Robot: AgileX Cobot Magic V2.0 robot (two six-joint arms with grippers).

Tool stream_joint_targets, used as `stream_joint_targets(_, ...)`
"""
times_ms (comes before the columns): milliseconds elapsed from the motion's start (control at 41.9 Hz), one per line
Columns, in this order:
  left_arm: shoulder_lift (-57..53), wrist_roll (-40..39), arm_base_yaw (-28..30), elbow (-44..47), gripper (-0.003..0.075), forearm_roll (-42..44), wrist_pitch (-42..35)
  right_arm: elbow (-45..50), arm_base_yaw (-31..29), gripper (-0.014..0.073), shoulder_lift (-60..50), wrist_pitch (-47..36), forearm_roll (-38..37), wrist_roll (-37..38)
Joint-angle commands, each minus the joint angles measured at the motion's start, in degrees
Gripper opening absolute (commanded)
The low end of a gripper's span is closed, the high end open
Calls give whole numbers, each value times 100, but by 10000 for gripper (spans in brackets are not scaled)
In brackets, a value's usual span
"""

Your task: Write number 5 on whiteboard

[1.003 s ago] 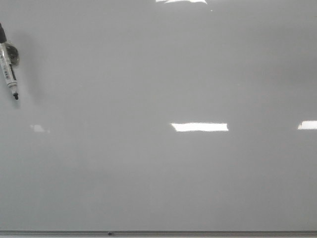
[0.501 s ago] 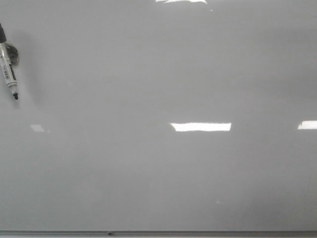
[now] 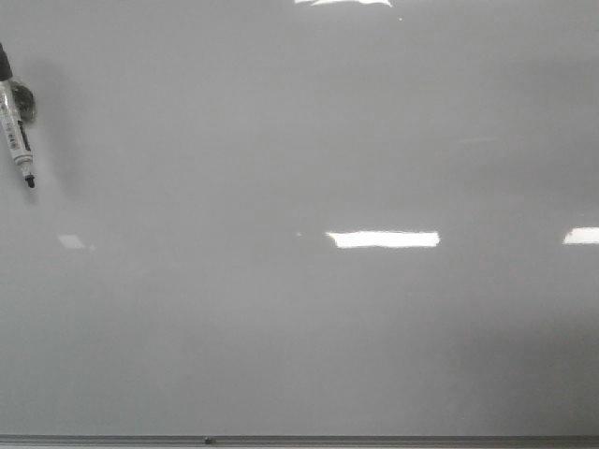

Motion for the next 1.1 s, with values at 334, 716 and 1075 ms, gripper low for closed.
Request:
stream_joint_targets(334, 2192, -52, -639, -1049, 566, -348, -1256, -180, -40, 621, 23, -521, -20, -22)
stream_joint_targets(716, 3650, -52, -639, -1797, 566, -649, -1562, -180, -40, 621, 23, -515, -20, -22)
stream_joint_targets(1075, 3970, -52, -639, -1901, 170, -649, -1668, -180, -40, 621, 23, -515, -20, -22)
